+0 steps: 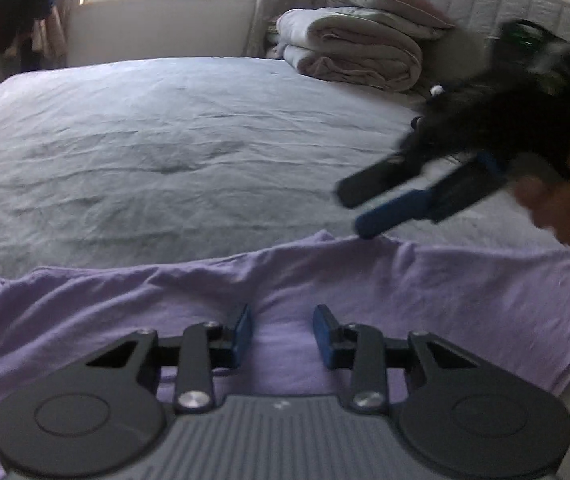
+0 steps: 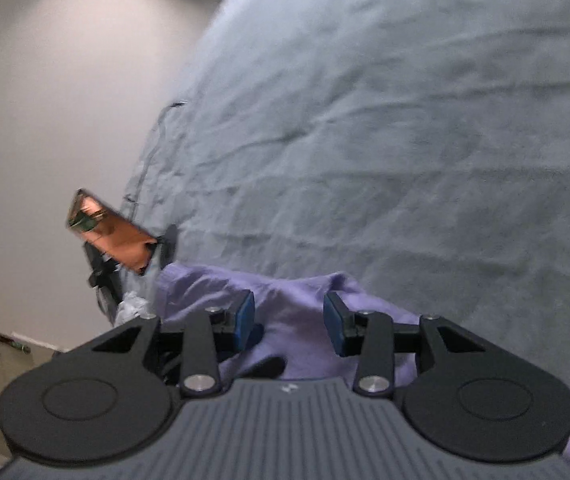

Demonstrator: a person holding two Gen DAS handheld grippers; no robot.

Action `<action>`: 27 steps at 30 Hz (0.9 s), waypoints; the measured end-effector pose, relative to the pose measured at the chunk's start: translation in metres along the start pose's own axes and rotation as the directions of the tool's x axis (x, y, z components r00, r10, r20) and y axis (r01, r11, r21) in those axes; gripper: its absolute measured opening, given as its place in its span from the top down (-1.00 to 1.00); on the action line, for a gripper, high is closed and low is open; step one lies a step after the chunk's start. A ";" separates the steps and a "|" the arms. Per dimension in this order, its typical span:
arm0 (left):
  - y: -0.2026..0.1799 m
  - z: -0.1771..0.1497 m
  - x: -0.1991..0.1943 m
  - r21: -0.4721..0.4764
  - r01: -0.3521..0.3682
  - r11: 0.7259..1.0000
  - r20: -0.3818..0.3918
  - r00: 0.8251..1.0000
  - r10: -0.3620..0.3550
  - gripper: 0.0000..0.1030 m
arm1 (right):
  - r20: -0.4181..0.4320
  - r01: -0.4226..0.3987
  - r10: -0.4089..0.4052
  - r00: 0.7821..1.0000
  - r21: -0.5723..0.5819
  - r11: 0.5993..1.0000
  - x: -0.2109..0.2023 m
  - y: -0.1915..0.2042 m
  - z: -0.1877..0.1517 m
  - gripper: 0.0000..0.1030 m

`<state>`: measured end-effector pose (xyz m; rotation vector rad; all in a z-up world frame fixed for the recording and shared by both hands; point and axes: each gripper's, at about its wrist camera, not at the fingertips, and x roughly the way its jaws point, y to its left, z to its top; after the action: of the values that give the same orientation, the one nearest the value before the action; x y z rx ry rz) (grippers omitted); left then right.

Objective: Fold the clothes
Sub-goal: 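Release the waistband and reposition both open tools over the lavender garment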

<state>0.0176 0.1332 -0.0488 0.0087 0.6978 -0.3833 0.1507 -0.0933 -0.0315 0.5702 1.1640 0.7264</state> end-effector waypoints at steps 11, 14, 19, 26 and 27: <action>-0.001 -0.003 -0.001 0.009 -0.002 1.000 0.002 1.000 0.002 0.31 | -0.166 0.038 -0.046 0.985 -0.053 0.998 0.035 0.001 0.021 0.17; 0.000 -0.003 -0.001 0.006 0.005 1.000 0.002 1.000 -0.005 0.31 | -0.167 0.007 -0.012 0.986 -0.034 0.999 0.043 -0.001 0.025 0.14; 0.001 -0.003 -0.001 0.000 0.012 1.000 0.000 1.000 -0.012 0.26 | -0.082 -0.065 0.071 0.994 0.071 0.995 0.038 -0.022 0.019 0.36; -0.003 -0.003 0.000 0.012 0.010 1.000 0.000 1.000 -0.010 0.18 | 0.057 0.018 -0.018 0.998 0.011 1.000 0.022 -0.020 0.000 0.96; -0.003 -0.002 0.000 0.011 0.009 1.000 -0.001 1.000 -0.009 0.18 | 0.091 0.037 -0.035 0.995 -0.018 0.999 0.019 -0.015 -0.003 0.96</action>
<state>0.0150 0.1307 -0.0503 0.0163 0.6967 -0.3957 0.1553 -0.0881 -0.0547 0.5583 1.0797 0.6742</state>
